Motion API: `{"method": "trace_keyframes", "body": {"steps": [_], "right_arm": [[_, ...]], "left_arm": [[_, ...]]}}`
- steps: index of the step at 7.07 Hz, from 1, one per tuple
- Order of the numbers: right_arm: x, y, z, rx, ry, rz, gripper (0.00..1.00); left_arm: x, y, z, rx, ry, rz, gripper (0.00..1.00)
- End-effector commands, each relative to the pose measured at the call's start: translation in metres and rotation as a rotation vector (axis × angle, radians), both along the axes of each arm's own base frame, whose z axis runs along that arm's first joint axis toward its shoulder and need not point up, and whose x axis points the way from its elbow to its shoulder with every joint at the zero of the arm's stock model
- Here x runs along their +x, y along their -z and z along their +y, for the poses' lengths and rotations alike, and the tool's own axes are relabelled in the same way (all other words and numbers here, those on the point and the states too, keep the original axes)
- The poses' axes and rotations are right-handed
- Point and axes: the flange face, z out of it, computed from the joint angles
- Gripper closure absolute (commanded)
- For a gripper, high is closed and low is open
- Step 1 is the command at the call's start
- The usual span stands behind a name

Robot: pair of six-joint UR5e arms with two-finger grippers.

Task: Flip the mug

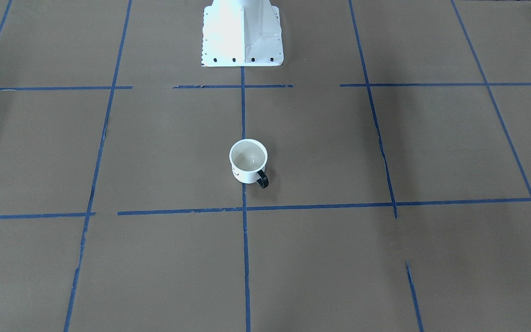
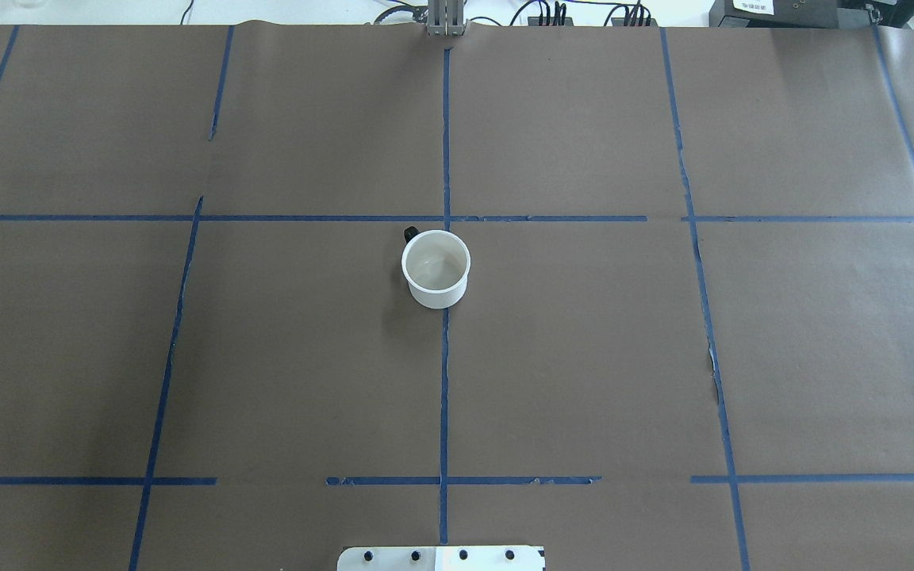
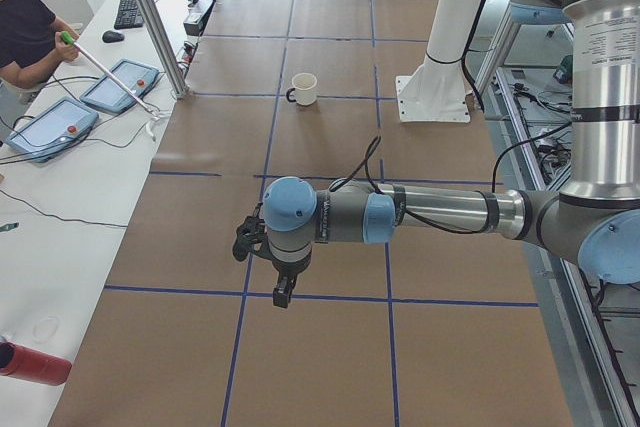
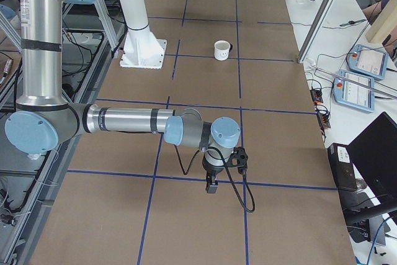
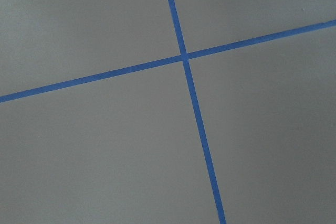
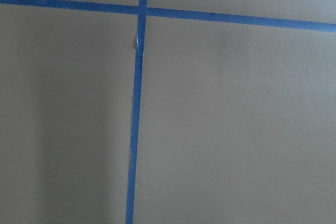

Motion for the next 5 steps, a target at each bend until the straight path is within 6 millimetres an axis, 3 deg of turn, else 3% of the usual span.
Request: {"method": "trace_keyframes", "body": {"steps": [1,2,3,5], "right_arm": [[0.000,0.000,0.000,0.000,0.000,0.000,0.00],[0.000,0.000,0.000,0.000,0.000,0.000,0.00],[0.000,0.000,0.000,0.000,0.000,0.000,0.00],[0.000,0.000,0.000,0.000,0.000,0.000,0.00]], "left_arm": [[-0.002,0.007,-0.016,-0.038,0.054,0.000,0.00],[-0.001,-0.001,-0.009,-0.049,0.049,-0.006,0.00],[0.000,0.006,-0.010,-0.042,0.054,0.007,0.00],[0.001,-0.009,-0.016,-0.070,0.051,0.013,0.00]]}}
